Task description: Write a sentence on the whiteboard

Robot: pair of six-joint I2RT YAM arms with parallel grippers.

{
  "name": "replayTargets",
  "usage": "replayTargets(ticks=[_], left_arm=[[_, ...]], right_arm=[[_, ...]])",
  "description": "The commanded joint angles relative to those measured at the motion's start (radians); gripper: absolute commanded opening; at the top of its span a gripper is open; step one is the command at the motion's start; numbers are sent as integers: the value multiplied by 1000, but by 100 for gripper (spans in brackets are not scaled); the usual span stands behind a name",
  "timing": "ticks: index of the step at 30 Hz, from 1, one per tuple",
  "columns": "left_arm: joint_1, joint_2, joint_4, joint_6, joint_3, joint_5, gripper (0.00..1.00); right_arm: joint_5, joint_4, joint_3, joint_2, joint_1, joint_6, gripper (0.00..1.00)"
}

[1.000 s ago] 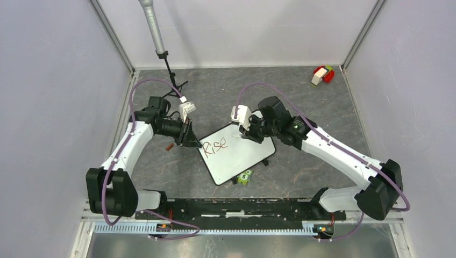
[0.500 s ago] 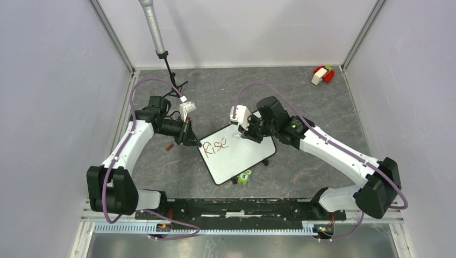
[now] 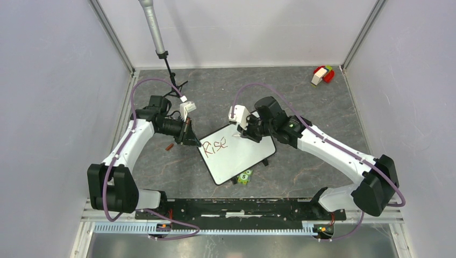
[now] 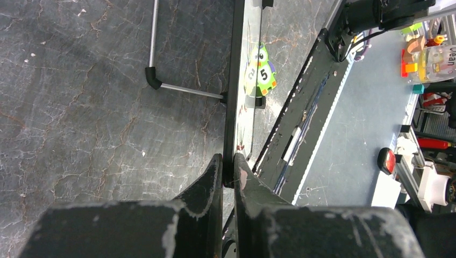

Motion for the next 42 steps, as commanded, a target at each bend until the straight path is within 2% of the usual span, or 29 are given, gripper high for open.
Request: replayTargets(ticks=[1, 12, 26, 42], left_arm=[[-7, 7, 0, 4, 28, -1, 2], [-8, 16, 0, 9, 29, -7, 2], [-7, 22, 0, 7, 29, -12, 3], [-7, 19, 0, 6, 31, -14, 3]], right_arm=[[4, 49, 20, 19, 0, -6, 0], [-34, 48, 2, 31, 13, -2, 0], [6, 51, -80, -3, 19, -29, 0], [50, 35, 1, 6, -13, -50, 0]])
